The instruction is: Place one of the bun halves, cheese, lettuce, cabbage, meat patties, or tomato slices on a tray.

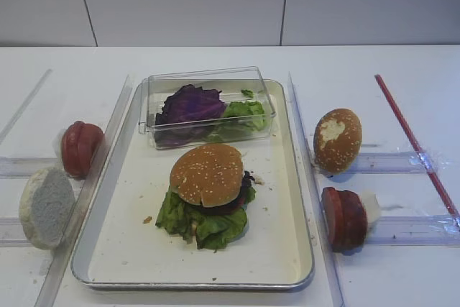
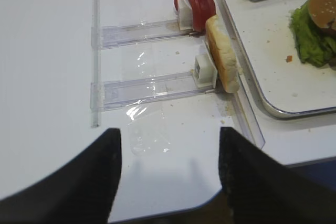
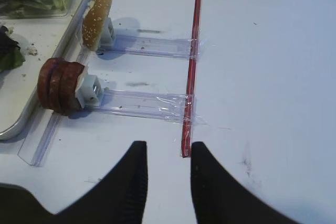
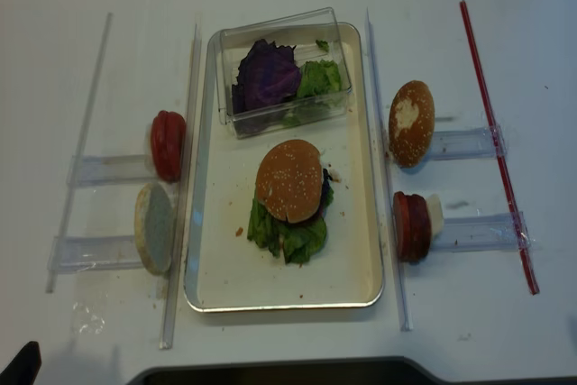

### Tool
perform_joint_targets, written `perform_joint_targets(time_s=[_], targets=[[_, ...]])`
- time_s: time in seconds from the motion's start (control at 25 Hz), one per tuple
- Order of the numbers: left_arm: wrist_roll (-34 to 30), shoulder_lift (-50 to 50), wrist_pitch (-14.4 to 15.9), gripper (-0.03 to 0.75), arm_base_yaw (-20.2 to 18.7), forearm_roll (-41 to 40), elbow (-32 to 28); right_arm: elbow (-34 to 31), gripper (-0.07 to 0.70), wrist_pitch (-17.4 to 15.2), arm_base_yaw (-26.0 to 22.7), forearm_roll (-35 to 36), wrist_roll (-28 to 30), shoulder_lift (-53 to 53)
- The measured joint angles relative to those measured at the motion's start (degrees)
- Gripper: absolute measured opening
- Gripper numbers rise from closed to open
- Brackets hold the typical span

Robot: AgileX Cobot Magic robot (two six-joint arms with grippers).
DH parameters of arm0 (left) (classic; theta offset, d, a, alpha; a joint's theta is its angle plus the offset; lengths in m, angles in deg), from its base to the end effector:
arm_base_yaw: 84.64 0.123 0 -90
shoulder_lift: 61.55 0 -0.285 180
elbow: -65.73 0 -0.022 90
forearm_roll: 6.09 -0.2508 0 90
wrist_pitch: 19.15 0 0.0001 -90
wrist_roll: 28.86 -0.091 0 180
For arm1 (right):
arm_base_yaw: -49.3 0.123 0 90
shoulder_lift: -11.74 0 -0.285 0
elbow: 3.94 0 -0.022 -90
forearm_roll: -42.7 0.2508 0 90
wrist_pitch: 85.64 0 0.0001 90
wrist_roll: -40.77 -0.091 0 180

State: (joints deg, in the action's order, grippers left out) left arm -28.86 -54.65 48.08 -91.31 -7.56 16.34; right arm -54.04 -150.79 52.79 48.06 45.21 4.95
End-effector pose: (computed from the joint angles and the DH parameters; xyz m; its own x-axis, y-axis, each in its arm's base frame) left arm -0.0104 0.0034 0.2644 -0.5474 0.0740 -0.8336 0.1020 0.9946 0.0213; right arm -0.0085 0.0072 0.2641 -0.5227 -0.0699 -0.8497 -0.1525 0.9882 0.0125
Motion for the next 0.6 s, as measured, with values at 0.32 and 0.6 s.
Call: perform_joint_targets(time_s=[0.32, 0.6], targets=[[0.00, 0.00, 0.00, 0.391, 0.00, 0.00, 0.00, 0.00, 0.233, 0.03, 0.00, 0.00, 0.00, 0.00], [0.00, 0.00, 0.00, 0.391, 0.00, 0.00, 0.00, 0.00, 0.232, 0.03, 0.00, 0.00, 0.00, 0.00]])
